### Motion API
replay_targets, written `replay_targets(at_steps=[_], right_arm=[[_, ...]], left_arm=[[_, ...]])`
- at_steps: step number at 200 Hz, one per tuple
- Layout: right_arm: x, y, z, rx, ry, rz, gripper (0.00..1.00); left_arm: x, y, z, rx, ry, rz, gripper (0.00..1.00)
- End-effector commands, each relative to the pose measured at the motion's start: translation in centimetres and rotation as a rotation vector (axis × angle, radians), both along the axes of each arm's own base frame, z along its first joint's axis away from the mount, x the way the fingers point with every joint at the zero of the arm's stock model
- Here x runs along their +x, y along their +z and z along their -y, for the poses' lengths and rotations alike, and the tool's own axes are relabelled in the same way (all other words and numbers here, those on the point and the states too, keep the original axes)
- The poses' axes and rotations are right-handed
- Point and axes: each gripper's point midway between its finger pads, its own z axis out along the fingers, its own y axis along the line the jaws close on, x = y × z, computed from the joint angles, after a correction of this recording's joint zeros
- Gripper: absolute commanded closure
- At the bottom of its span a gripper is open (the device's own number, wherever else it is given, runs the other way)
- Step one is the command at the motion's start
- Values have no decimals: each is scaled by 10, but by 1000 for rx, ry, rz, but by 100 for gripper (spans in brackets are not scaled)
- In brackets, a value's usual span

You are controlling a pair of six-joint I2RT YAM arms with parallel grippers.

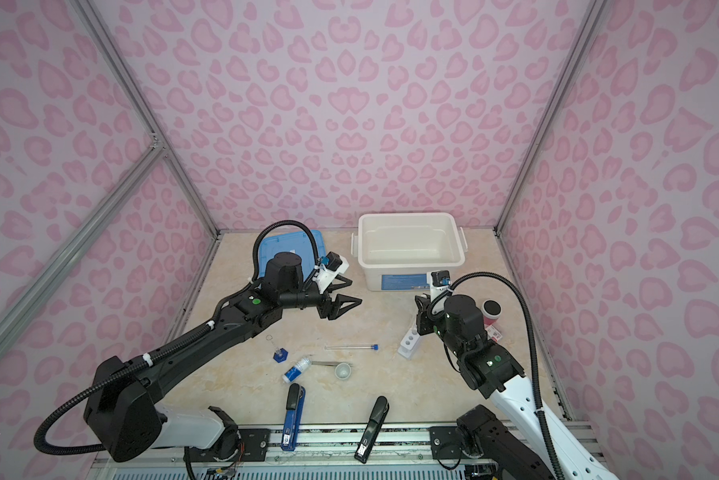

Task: Organize the chemistry lab equipment
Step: 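Carry the white-capped tube over the white rack with the right gripper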

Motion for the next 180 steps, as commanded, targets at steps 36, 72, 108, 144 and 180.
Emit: replay_targets(at_steps=[36,72,108,144,180], right_arm=[[11,-7,19,-60,-112,36,85],[15,-12,28,-93,-156,62,85],[20,-15,28,-71,-171,90,85],[25,-24,27,-64,-173,101,85],[29,-33,29,-71,-183,101,86]], left_arm=[[0,13,0,-35,-3,37,28],[0,12,-2,-28,4,39,28],[1,11,-1,-24,1,33,28],[1,11,-1,-22,4,32,28],[1,9,-1,-18,5,29,28]])
